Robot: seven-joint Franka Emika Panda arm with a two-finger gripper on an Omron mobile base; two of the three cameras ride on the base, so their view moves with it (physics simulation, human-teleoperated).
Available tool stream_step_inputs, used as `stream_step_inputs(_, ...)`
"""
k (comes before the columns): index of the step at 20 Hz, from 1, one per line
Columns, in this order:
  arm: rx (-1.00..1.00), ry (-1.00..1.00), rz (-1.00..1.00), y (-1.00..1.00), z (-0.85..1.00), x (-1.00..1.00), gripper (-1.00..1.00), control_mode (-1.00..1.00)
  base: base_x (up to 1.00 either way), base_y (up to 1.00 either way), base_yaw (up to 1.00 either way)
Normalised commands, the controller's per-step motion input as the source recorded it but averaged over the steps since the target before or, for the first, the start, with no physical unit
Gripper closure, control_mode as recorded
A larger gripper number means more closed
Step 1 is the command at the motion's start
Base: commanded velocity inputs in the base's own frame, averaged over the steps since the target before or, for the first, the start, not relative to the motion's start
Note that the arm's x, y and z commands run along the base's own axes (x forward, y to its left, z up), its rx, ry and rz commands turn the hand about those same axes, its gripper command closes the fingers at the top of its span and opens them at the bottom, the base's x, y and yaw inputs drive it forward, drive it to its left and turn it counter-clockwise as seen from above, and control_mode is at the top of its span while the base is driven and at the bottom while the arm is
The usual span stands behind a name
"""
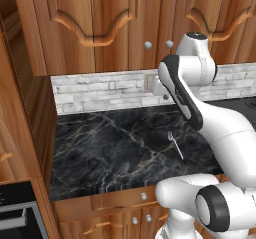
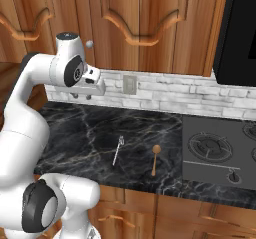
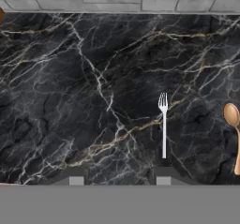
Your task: Take the fork and place it on the left side of the plate. Then take the spoon and place it on the right side of the plate. Make sure they're directly next to the plate.
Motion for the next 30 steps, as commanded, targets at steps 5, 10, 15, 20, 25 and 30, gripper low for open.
stream_step_inputs(5,0.0,-0.01,0.0,-0.21,-0.05,-0.01,-1.0,-1.0,0.0,0.0,0.0)
stream_step_inputs(10,0.0,0.0,0.0,-0.39,-0.11,-0.1,-1.0,-1.0,0.0,0.0,0.0)
stream_step_inputs(15,0.0,0.0,0.0,-0.38,-0.11,-0.1,-1.0,-1.0,0.0,0.0,0.0)
stream_step_inputs(20,0.0,0.0,-0.03,-0.38,-0.11,-0.15,-1.0,-1.0,0.0,0.0,0.0)
stream_step_inputs(25,-0.01,0.01,-0.04,-0.42,-0.16,-0.1,-1.0,-1.0,0.0,0.0,0.0)
stream_step_inputs(30,-0.03,0.03,-0.04,-0.45,-0.23,-0.02,-1.0,-1.0,0.0,0.0,0.0)
